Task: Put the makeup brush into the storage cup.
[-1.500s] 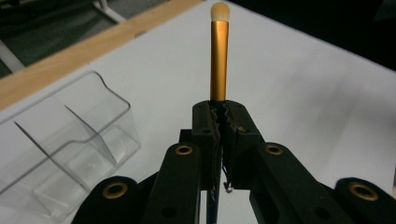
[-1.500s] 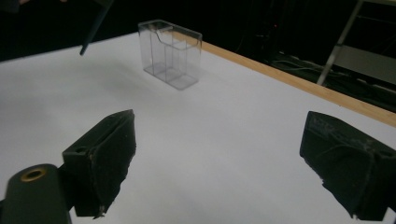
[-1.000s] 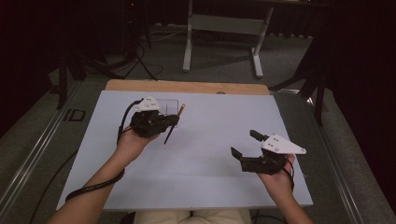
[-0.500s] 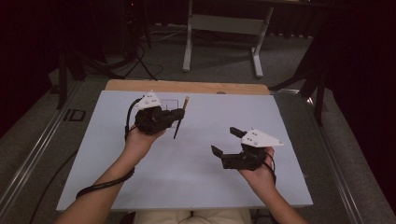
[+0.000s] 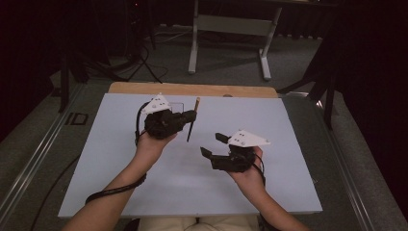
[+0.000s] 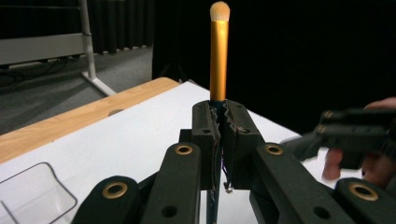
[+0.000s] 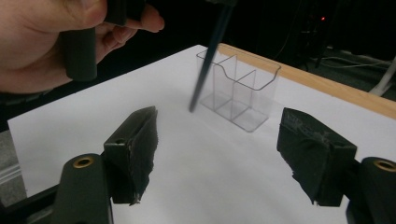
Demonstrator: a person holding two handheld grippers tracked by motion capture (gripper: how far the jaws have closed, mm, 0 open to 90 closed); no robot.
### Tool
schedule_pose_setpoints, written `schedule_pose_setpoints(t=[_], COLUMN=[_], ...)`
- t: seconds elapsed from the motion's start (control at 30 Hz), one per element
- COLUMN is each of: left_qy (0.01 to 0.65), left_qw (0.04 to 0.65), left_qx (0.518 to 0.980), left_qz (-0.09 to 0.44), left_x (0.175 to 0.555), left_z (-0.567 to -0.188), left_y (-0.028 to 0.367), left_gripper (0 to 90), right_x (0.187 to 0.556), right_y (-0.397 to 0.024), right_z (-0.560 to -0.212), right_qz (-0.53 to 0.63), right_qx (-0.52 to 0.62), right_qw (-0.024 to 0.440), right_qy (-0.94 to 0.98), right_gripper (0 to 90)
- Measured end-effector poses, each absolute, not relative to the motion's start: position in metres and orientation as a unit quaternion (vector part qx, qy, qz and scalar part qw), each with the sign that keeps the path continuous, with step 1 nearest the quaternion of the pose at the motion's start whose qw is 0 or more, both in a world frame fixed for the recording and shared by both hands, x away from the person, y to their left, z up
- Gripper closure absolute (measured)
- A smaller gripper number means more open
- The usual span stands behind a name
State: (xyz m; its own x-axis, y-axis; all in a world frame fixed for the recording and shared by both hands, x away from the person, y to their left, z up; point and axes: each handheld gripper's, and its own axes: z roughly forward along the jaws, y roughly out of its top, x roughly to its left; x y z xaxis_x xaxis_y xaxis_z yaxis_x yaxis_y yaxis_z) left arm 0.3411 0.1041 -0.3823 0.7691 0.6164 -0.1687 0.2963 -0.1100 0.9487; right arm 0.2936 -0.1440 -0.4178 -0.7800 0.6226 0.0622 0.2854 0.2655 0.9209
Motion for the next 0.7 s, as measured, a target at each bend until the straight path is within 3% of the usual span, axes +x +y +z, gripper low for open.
schedule_pose_setpoints(t=[0.4, 0.7], left_qy=[0.304, 0.298], left_qw=[0.609, 0.617], left_qx=[0.722, 0.719], left_qz=[0.124, 0.118], left_x=[0.338, 0.333], left_z=[-0.382, -0.379], left_y=[0.093, 0.087], left_gripper=[84.8, 84.7], right_x=[0.307, 0.310], right_y=[-0.117, -0.109], right_z=[-0.423, -0.424], right_qz=[0.524, 0.518], right_qx=[0.320, 0.321], right_qw=[0.157, 0.156], right_qy=[0.773, 0.777], right_gripper=[45.0, 66.5])
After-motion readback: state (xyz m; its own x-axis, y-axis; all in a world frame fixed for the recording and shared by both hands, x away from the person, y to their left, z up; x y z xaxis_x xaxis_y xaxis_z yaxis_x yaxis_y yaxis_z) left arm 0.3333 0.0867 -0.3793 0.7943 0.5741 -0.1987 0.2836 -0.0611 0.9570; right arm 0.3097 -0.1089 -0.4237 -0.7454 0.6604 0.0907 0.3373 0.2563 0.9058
